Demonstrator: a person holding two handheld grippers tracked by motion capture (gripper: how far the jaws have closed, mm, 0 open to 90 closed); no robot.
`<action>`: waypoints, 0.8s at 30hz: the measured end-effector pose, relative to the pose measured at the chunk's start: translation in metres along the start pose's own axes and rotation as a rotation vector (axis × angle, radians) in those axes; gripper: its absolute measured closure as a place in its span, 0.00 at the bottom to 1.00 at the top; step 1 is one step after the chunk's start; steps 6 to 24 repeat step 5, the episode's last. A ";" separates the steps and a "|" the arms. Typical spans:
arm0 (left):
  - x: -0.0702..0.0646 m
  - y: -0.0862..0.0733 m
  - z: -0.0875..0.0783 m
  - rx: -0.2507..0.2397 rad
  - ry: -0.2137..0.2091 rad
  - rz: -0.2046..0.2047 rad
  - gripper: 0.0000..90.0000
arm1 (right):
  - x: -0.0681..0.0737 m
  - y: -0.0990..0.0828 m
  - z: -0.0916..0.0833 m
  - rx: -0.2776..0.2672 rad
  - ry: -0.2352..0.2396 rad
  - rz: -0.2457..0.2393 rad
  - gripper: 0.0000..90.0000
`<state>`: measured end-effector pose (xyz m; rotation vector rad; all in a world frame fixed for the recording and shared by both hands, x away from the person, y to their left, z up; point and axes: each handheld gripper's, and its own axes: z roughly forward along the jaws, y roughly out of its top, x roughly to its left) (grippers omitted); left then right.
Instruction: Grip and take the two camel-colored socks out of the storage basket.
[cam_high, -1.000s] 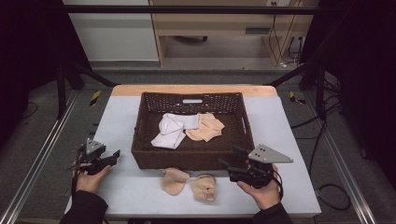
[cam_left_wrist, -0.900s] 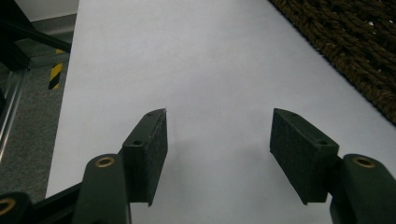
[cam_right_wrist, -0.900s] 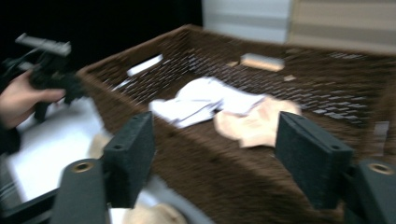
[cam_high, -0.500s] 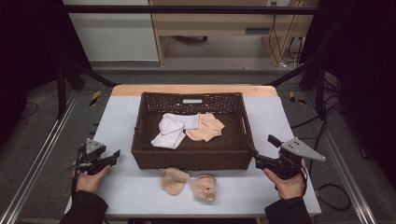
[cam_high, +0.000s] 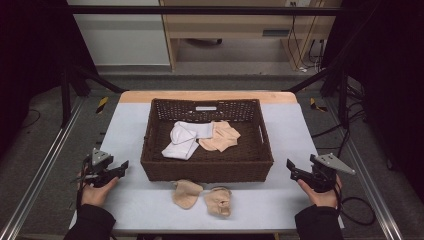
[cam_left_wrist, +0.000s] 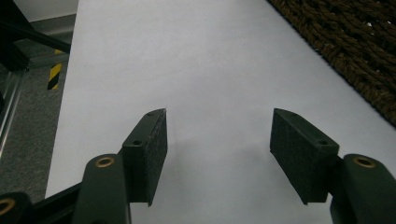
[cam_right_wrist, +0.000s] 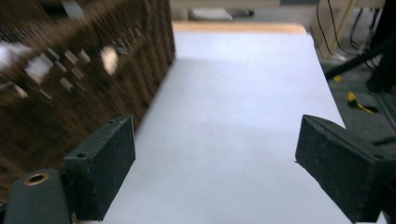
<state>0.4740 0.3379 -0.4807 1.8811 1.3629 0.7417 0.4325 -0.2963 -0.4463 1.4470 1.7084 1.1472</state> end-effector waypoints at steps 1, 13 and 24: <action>0.000 0.000 0.000 0.000 0.000 0.000 0.41 | 0.000 0.000 0.000 0.000 0.000 0.000 0.14; 0.000 0.000 0.000 0.000 0.000 -0.002 0.41 | -0.004 -0.009 0.005 0.047 -0.009 -0.003 0.14; 0.000 0.000 0.000 0.000 0.000 -0.002 0.41 | -0.004 -0.009 0.005 0.047 -0.009 -0.003 0.14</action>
